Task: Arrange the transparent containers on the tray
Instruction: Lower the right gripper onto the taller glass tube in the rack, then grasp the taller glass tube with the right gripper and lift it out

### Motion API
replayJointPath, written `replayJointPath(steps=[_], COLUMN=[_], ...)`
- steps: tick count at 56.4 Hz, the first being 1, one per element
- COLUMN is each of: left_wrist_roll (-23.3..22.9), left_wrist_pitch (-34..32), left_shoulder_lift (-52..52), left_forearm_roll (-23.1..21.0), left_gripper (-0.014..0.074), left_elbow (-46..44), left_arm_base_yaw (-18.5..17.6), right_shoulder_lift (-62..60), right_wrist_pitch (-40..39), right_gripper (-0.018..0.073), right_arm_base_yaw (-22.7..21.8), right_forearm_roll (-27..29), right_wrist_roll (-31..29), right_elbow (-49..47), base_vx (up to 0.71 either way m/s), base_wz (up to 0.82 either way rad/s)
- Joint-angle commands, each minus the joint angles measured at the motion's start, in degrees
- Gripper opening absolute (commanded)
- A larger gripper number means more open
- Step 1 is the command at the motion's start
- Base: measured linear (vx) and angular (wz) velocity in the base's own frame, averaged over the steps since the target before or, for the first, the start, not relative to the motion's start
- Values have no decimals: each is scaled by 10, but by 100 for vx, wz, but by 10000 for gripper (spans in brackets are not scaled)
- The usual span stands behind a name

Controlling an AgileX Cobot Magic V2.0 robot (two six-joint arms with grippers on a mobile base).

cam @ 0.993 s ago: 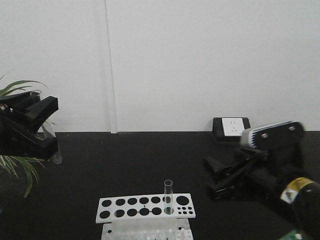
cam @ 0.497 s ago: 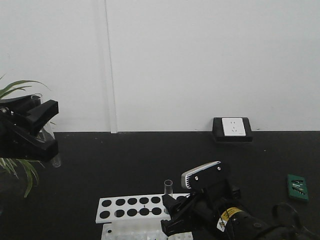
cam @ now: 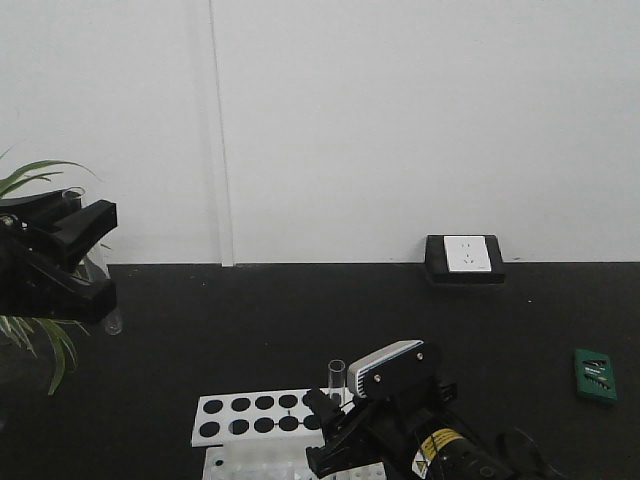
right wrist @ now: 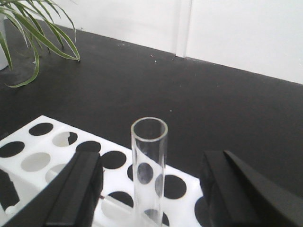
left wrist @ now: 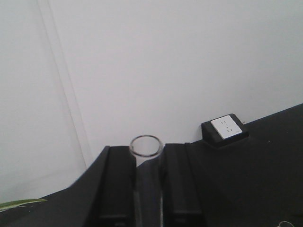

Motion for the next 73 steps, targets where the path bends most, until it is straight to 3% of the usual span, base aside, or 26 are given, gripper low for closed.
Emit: replayJointPath(steps=[1, 21, 26, 31, 42, 58, 73], left_wrist_roll=[0, 1, 1, 1, 1, 0, -5], left_wrist_pitch=[-49, -49, -49, -49, -49, -49, -27], left_shoulder_lift=[-13, -13, -13, -13, -13, -13, -13], left_forearm_roll=[-5, -5, -5, -5, -5, -5, -9], left_gripper=[-6, -6, -6, -6, -6, -6, -6], left_elbow=[-20, -20, -20, -20, -20, -20, -20], left_arm_base_yaw=[-3, -3, -3, -3, -3, -3, -3], right_shoulder_lift=[-8, 21, 23, 23, 23, -7, -162], right_wrist_pitch=[-84, -95, -97, -96, -105, -95, 37], right_gripper=[494, 491, 452, 335, -15, -12, -9], right_arm_base_yaw=[-3, -3, -3, -3, -3, -3, -3], right_forearm_roll=[-7, -7, -7, -7, -7, -7, -2], right_wrist_roll=[-1, 2, 3, 3, 18, 15, -19], right_elbow=[-21, -56, -55, -55, -55, -55, -55], base_vx=[0, 0, 0, 0, 0, 0, 0], base_wz=[0, 0, 0, 0, 0, 0, 0])
